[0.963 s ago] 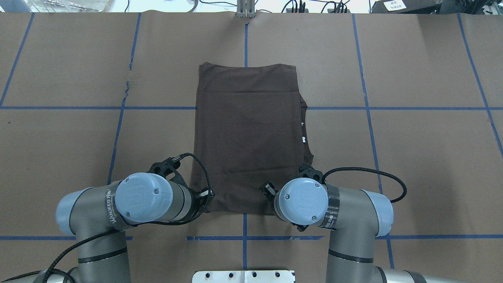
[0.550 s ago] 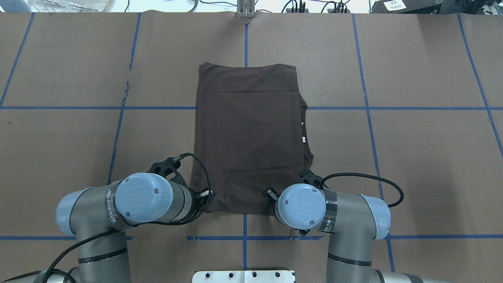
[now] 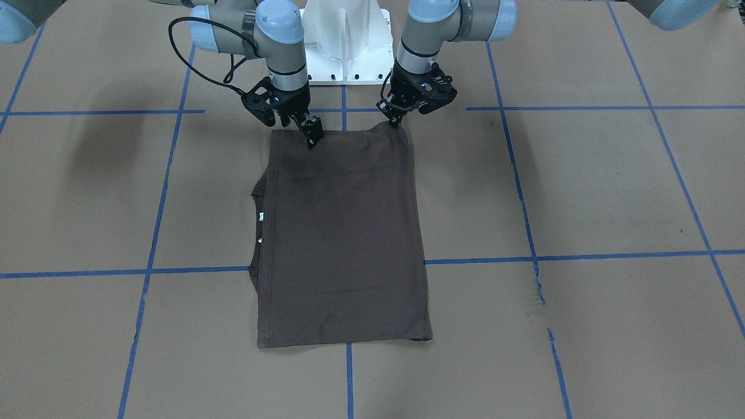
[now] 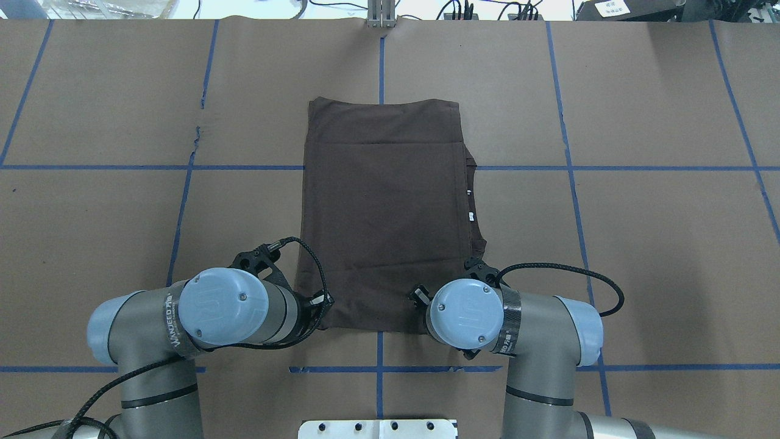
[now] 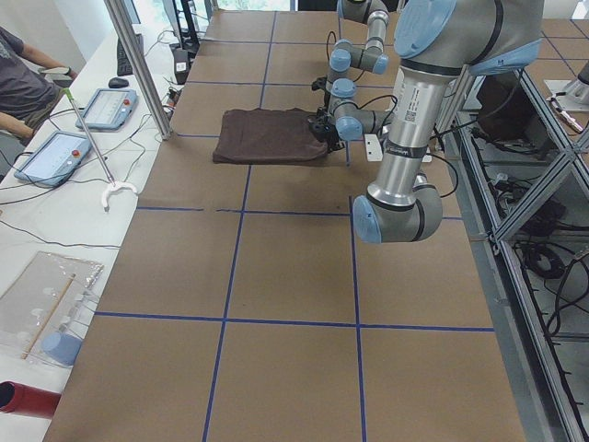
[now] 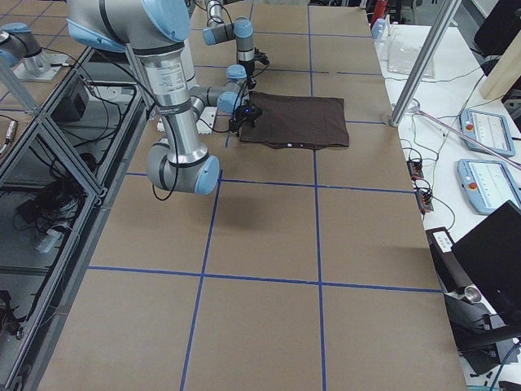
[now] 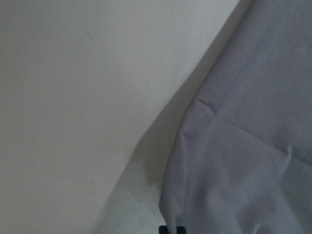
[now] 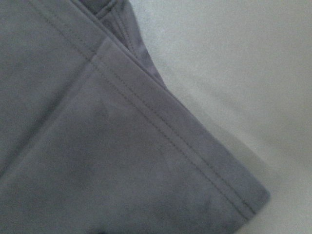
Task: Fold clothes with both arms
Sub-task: 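Grasp both bottom corners nearest the robot with the left and right grippers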
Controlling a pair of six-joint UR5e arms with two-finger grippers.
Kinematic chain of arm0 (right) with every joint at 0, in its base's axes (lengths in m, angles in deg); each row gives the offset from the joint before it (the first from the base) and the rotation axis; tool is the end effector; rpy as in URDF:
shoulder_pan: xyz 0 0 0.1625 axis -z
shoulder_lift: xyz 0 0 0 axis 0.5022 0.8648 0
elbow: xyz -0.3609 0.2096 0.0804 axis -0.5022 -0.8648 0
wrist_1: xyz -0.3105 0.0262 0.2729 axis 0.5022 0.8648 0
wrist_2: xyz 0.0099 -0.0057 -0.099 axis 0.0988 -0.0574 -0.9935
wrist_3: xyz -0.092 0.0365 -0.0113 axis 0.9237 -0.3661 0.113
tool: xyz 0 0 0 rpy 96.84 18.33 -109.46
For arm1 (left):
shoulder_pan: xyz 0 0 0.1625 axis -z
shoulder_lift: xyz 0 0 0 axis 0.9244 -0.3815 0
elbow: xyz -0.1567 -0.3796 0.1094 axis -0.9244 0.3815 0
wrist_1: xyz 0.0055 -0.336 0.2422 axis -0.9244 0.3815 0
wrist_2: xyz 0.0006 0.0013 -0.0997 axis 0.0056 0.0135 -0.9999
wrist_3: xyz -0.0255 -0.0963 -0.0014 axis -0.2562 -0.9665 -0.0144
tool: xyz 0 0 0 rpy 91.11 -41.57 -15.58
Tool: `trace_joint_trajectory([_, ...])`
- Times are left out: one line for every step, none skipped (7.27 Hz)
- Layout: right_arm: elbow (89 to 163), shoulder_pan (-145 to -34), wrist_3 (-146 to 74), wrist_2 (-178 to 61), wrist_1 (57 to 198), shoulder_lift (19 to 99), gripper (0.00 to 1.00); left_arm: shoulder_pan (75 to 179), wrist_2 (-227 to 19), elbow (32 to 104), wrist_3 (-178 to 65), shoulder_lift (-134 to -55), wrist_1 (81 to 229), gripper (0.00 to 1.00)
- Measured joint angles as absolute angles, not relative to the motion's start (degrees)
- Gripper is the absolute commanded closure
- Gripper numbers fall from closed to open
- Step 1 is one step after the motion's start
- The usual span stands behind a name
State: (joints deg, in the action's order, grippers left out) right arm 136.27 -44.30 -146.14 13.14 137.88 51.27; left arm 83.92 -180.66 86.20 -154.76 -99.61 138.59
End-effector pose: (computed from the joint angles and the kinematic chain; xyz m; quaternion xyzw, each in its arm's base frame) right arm -0.5856 -0.2767 0.2845 -0.1098 -0.3571 0.3847 0.8441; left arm 0.5397 -0.2823 0.2553 -0.0912 0.4446 -0.2715 0.8487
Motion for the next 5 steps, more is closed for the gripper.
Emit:
trace_joint_trajectory([136.16,-44.48,-146.01,13.13,137.85,50.95,0.0,83.92,-180.68,86.2,-154.76,-99.61,138.57,1.0])
trace_joint_trajectory([135.92,-44.52,-145.92,13.13,137.99,50.54,0.0,83.92,-180.68,86.2,-154.76,-99.61,138.58,1.0])
trace_joint_trajectory([135.48,-44.54,-145.88,13.14,138.0,50.25,0.0,83.92,-180.69,86.2,-154.76,-99.61,138.61,1.0])
trace_joint_trajectory([135.09,-44.56,-145.92,13.16,137.91,50.12,0.0,83.92,-180.68,86.2,-154.76,-99.61,138.63,1.0])
trace_joint_trajectory([134.84,-44.54,-146.03,13.17,137.82,50.11,0.02,83.92,-180.69,86.2,-154.76,-99.61,138.62,1.0])
